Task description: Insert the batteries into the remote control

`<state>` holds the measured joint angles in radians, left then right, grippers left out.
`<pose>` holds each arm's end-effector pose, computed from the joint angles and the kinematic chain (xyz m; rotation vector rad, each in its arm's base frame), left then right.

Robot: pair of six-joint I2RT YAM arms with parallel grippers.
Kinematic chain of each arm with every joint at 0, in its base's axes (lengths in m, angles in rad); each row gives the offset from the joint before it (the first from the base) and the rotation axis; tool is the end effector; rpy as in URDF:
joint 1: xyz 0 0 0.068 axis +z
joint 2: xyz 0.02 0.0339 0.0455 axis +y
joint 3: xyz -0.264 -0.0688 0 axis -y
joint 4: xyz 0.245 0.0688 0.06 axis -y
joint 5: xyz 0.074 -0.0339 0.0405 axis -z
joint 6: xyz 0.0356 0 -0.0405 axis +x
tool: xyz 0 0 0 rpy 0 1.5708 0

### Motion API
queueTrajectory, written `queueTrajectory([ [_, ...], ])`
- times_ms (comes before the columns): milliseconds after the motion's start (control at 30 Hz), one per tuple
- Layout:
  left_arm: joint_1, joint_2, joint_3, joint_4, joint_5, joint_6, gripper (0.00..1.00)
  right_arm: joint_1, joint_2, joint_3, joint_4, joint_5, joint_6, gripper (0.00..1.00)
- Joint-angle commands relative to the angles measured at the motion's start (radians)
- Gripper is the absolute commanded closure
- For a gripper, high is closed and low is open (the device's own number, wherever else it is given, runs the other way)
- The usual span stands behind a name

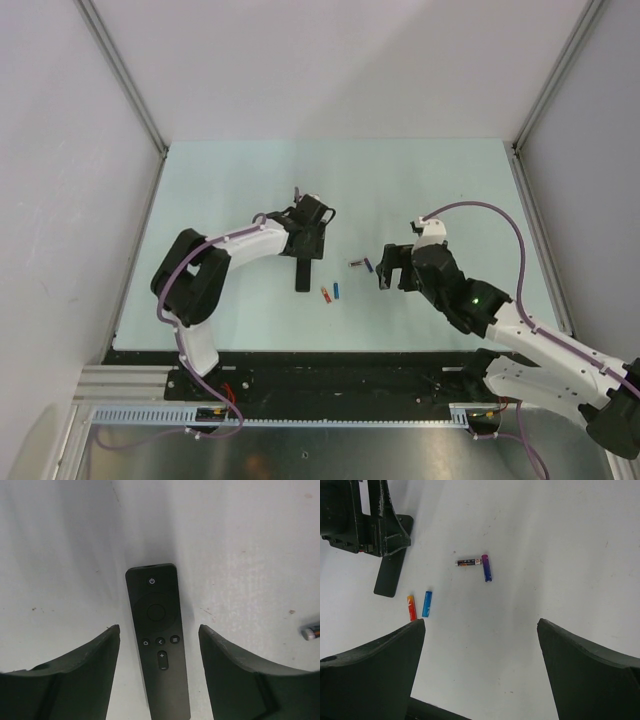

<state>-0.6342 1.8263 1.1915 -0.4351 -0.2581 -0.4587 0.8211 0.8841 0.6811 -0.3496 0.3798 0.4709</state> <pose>0.3048 -0.2129 0.1769 0.1409 2.5804 -0.0570 0.1431 0.1343 0.2708 -0.1433 2.0978 0.3816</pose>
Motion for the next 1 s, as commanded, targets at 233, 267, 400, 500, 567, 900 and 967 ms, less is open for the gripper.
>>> queueTrajectory([
  [233,0.047,0.056,0.057,-0.025,0.022,0.032,0.32,0.004,-0.042,0.04,0.003,0.004,0.012,0.0],
  [267,0.051,0.062,0.057,-0.025,0.032,0.032,0.32,0.004,-0.042,0.041,0.003,0.002,0.014,0.0],
  [400,0.053,0.076,0.059,-0.025,0.04,0.032,0.34,0.006,-0.046,0.04,0.004,0.002,0.015,0.0],
  [500,0.053,0.082,0.06,-0.025,0.042,0.034,0.34,0.004,-0.045,0.04,0.004,0.004,0.018,0.0],
  [567,0.053,0.09,0.062,-0.025,0.042,0.032,0.34,0.006,-0.045,0.04,0.001,0.005,0.018,0.0],
  [900,0.053,0.102,0.057,-0.025,0.056,0.032,0.46,0.006,-0.042,0.04,-0.017,0.013,0.023,0.0],
  [967,0.051,0.099,0.053,-0.025,0.057,0.034,0.49,0.006,-0.042,0.04,-0.017,0.013,0.023,0.0],
])
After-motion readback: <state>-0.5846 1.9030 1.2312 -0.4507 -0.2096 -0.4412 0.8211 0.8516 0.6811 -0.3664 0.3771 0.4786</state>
